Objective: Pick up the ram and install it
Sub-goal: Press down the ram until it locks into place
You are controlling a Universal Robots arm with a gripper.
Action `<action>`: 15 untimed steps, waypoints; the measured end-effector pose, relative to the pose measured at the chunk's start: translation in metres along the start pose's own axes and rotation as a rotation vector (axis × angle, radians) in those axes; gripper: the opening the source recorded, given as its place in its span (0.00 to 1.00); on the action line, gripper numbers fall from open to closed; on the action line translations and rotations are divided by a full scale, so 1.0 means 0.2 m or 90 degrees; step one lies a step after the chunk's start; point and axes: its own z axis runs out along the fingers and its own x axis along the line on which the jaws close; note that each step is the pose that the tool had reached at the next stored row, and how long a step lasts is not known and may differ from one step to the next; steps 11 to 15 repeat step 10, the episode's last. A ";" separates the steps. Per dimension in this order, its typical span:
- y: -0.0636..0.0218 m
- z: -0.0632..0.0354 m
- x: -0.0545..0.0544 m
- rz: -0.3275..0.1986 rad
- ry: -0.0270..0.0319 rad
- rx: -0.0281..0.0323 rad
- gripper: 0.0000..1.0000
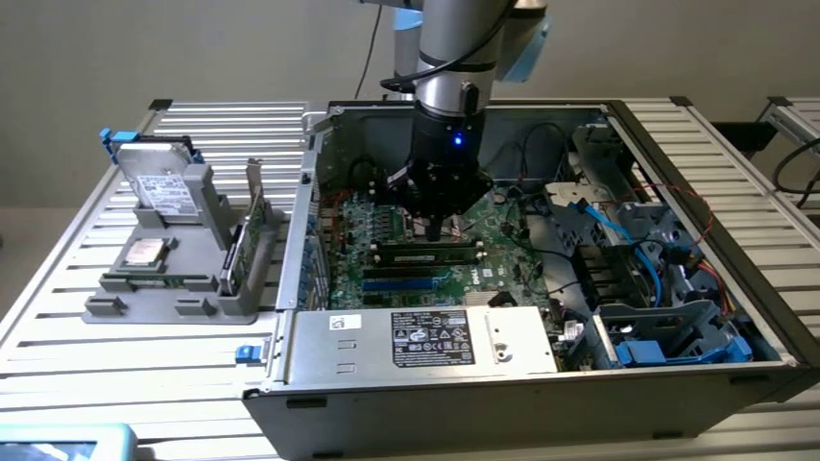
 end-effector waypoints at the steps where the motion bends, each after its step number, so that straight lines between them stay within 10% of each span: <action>1: 0.000 0.000 0.00 0.003 -0.0017 0.0000 0.11; 15: 0.000 0.000 0.00 0.012 -0.0049 -0.0002 0.11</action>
